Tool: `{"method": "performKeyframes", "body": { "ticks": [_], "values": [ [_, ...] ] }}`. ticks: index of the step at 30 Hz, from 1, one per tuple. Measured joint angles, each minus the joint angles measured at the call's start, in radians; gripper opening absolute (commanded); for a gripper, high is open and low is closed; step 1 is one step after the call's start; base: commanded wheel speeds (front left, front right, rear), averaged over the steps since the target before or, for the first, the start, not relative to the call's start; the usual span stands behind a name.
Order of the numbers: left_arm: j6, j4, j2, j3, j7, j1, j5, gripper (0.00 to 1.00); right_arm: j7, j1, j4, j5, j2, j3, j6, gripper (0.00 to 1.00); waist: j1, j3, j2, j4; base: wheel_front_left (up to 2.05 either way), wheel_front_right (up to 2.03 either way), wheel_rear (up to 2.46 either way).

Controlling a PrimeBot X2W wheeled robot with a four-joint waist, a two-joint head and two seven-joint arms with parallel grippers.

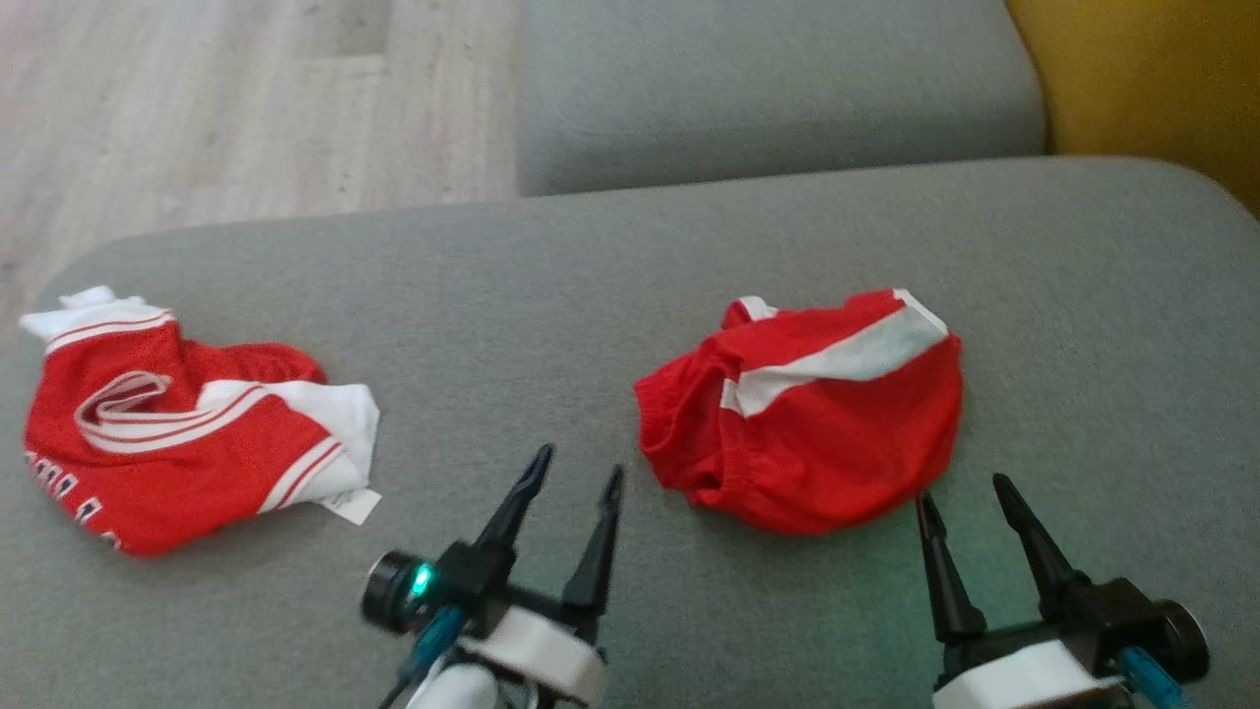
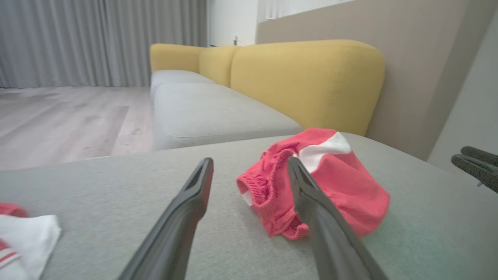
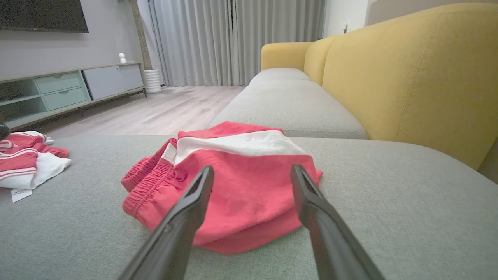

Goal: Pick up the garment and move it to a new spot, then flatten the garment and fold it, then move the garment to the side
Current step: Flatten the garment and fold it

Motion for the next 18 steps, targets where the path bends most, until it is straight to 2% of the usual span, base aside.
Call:
{"method": "performKeyframes", "body": {
  "ticks": [4,8,15,18],
  "values": [
    [-0.030,0.096,-0.001,-0.111,0.018,-0.110,-0.101,1.00,0.000,-0.020,-0.001,-0.006,0.000,0.020,0.000,1.00,0.0000,0.027,0.0000,-0.038,0.00,0.00,0.00],
    [-0.043,0.162,-0.003,-0.208,0.084,-0.221,-0.201,1.00,0.000,-0.039,-0.003,-0.006,0.000,0.027,0.000,1.00,0.0000,0.062,0.0000,-0.071,0.00,0.00,0.00],
    [-0.037,0.252,-0.007,-0.299,0.151,-0.391,-0.353,1.00,0.000,-0.087,-0.004,-0.006,0.000,0.049,0.000,1.00,0.0002,0.122,0.0000,-0.127,0.00,0.00,0.00],
    [-0.013,0.303,-0.009,-0.319,0.160,-0.425,-0.398,1.00,0.000,-0.099,-0.004,-0.006,0.000,0.054,0.000,1.00,0.0001,0.141,0.0000,-0.150,0.00,0.00,0.00]
  ]
}}
